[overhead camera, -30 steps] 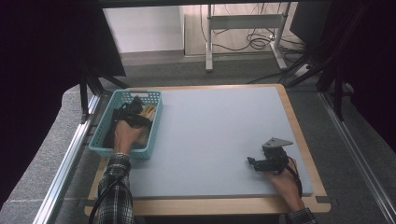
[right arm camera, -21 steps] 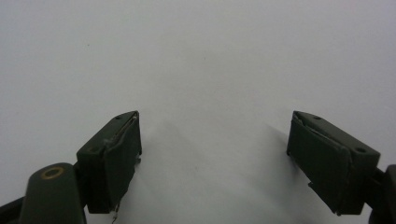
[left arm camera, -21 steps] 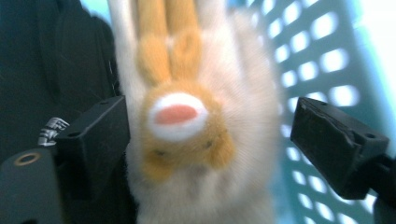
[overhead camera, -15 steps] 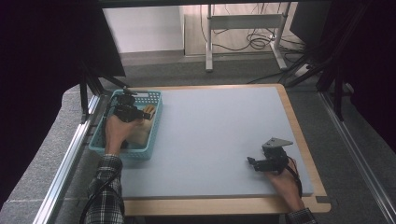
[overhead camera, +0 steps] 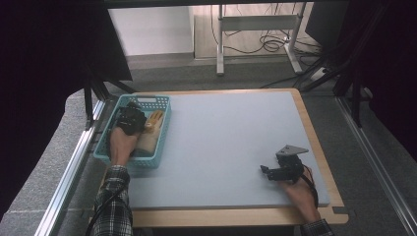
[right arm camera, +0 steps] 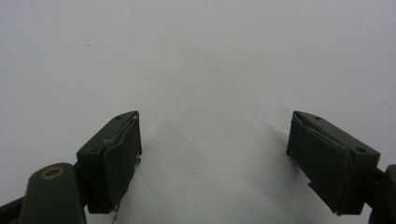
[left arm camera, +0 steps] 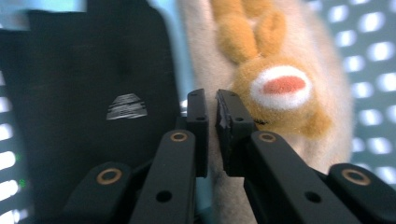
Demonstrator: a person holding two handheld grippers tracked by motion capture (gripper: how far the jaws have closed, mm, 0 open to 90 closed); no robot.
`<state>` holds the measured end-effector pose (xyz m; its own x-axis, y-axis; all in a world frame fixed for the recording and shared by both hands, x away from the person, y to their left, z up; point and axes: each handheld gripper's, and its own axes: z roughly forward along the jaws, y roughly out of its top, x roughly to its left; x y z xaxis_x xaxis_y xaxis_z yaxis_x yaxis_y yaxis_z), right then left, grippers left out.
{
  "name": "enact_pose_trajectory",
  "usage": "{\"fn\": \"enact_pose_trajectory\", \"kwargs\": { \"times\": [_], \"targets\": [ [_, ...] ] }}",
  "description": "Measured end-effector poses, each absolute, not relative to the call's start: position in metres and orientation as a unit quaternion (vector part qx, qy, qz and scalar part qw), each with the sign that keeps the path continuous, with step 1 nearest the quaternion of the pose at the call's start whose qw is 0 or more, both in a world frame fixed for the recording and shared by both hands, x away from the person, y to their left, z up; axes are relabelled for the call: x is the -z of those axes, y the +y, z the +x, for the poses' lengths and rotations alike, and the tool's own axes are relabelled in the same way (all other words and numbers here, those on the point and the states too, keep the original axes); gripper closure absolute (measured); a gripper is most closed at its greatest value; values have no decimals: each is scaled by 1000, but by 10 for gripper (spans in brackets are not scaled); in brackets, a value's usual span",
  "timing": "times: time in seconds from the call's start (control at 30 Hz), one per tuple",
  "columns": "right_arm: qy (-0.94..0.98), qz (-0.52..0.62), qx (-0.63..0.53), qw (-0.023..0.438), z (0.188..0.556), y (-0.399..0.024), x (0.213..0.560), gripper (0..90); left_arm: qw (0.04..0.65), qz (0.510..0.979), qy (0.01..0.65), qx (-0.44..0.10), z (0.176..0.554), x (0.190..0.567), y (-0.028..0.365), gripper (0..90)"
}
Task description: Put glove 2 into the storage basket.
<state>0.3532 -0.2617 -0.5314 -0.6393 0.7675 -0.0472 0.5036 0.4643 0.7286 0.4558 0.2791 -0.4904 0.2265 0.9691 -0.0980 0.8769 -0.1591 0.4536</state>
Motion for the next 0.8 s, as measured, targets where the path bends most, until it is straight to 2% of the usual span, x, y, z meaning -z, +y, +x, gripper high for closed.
{"fn": "enact_pose_trajectory", "kwargs": {
  "times": [0.17,0.23,0.4,0.5,0.67,0.8],
  "targets": [
    [835,381,-350,188,353,-262,531,172,217,763,599,-106,453,486,268,863],
    [835,380,-350,188,353,-262,531,172,216,761,600,-116,451,482,269,831],
    [835,380,-351,188,353,-262,531,172,225,740,614,-157,446,474,277,577],
    [835,381,-350,189,353,-262,531,172,236,735,613,-168,443,470,281,455],
    [835,380,-351,188,353,-262,531,172,257,730,609,-172,439,468,286,306],
    [835,380,-351,188,353,-262,531,172,271,728,607,-169,435,466,291,237]
  ]
}}
